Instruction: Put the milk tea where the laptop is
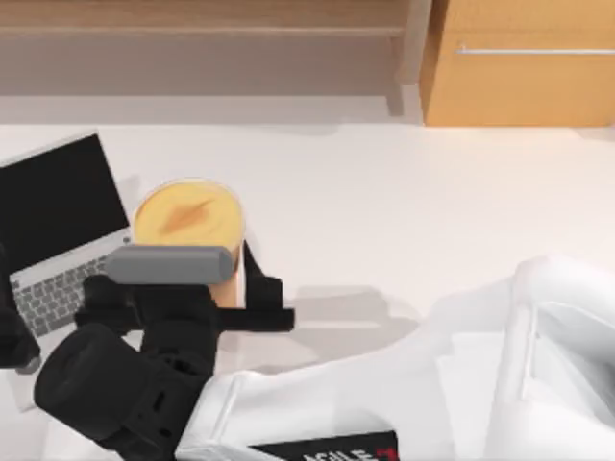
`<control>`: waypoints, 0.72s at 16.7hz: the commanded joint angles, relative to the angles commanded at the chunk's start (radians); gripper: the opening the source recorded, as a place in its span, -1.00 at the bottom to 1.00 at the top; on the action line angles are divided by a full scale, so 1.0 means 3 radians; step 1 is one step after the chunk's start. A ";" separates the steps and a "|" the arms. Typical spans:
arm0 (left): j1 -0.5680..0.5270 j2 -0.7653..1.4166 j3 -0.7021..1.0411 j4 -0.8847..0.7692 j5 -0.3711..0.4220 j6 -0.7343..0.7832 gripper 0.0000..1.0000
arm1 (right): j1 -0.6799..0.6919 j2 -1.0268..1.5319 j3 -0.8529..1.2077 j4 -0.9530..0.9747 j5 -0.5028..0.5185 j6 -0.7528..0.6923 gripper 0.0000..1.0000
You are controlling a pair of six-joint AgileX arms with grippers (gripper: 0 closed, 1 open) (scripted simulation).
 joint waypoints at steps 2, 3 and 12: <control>0.0000 0.0000 0.0000 0.0000 0.0000 0.0000 1.00 | 0.0000 0.0000 0.0000 0.0000 0.0000 0.0000 0.36; 0.0000 0.0000 0.0000 0.0000 0.0000 0.0000 1.00 | 0.0000 0.0000 0.0000 0.0000 0.0000 0.0000 0.51; 0.0000 0.0000 0.0000 0.0000 0.0000 0.0000 1.00 | 0.0000 0.0000 0.0000 0.0000 0.0000 0.0000 1.00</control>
